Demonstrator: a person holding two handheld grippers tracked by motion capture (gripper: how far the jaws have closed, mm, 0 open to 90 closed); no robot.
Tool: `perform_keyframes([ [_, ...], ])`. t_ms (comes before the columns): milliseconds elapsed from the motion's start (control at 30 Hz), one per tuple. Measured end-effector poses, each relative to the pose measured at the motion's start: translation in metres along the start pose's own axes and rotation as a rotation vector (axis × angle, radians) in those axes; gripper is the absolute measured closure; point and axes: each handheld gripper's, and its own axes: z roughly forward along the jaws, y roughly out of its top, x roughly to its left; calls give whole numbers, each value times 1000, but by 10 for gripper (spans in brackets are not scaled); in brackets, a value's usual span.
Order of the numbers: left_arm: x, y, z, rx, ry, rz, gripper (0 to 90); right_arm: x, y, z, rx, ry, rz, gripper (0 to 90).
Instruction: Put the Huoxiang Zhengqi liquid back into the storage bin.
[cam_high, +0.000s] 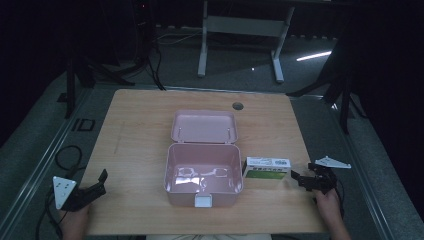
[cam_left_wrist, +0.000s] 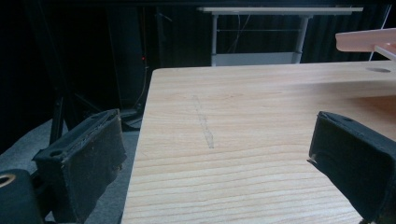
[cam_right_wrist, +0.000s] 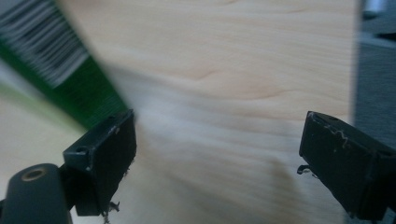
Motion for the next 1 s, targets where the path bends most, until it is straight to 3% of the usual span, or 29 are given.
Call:
perform_keyframes([
  [33,0,0,0,0,-3,-3,37,1,2,-1,34,28,-30,107],
  [100,0,0,0,0,-3,-7,37,1,3,-2,50,40,-46,107],
  [133,0,0,0,-1,1,-7,37,3,5,-3,94,55,-84,107],
  [167,0,0,0,-1,3,-5,37,3,5,-3,94,55,-84,107],
  [200,-1,0,0,0,4,-2,37,4,6,-3,135,96,-103,107],
  [267,-1,0,0,1,3,1,37,6,7,-4,155,94,-121,107],
  [400,-1,0,0,4,2,3,37,14,6,-9,259,163,-200,106],
  [567,-2,0,-1,-1,8,12,37,20,7,-13,330,185,-260,106],
  [667,-2,0,0,4,5,11,37,25,7,-14,411,234,-309,106],
  [733,-2,0,-1,3,4,10,37,27,7,-14,428,225,-332,106],
  [867,0,2,0,31,-16,-28,37,32,10,-15,482,243,-378,106],
  [900,0,2,0,31,-16,-28,37,32,10,-15,482,243,-378,106],
  [933,-1,2,0,31,-7,-16,37,39,13,-15,536,262,-432,106],
  [1000,-2,1,0,43,-13,-3,37,42,13,-15,555,269,-450,106],
])
